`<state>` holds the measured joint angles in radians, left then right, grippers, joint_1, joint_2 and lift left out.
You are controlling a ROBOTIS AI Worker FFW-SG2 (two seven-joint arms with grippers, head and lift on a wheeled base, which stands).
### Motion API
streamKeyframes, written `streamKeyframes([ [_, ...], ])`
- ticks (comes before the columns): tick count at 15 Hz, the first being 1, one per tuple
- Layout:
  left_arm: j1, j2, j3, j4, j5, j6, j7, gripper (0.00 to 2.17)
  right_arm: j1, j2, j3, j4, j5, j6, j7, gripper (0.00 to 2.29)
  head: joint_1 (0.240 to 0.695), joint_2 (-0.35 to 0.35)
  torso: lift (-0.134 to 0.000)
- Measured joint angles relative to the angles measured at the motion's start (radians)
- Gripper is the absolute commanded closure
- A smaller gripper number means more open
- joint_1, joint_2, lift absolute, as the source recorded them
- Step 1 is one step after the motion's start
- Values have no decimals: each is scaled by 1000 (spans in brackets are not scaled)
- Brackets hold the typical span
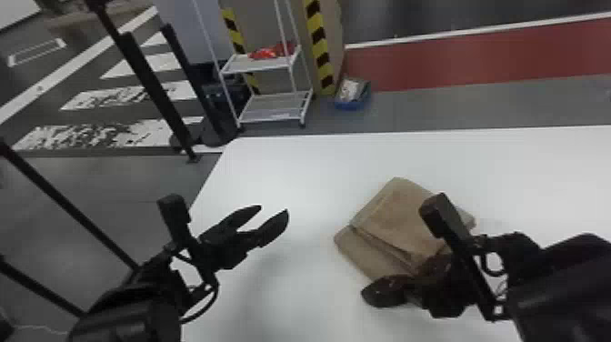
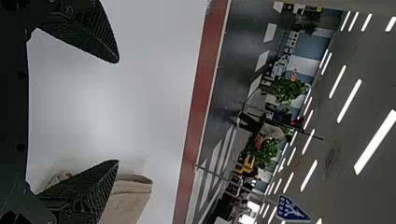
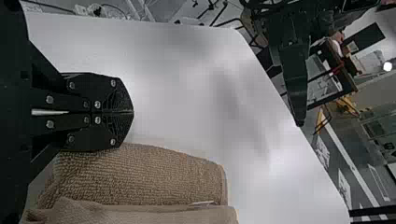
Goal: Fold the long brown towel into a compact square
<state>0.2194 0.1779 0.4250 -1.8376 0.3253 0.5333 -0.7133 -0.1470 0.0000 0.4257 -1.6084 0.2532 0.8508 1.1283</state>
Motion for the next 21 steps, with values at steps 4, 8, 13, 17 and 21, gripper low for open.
streamKeyframes([
  [4,0,0,6,2,0,0,-2,124,-10,0,-36,-8,42,-7,-38,1764,695,350,-125],
  [8,-1,0,8,4,0,0,-2,124,5,0,-89,-73,66,4,-52,1764,695,350,-125],
  [13,-10,-3,3,15,-3,0,-4,124,-9,0,-147,-90,106,10,-97,1764,695,350,-125],
  [17,-11,-4,7,18,-6,0,-8,124,-46,0,-184,-63,154,10,-127,1764,695,350,-125],
  [21,-14,-5,9,21,-6,3,-9,124,-90,0,-219,-32,198,6,-146,1760,695,313,-125],
])
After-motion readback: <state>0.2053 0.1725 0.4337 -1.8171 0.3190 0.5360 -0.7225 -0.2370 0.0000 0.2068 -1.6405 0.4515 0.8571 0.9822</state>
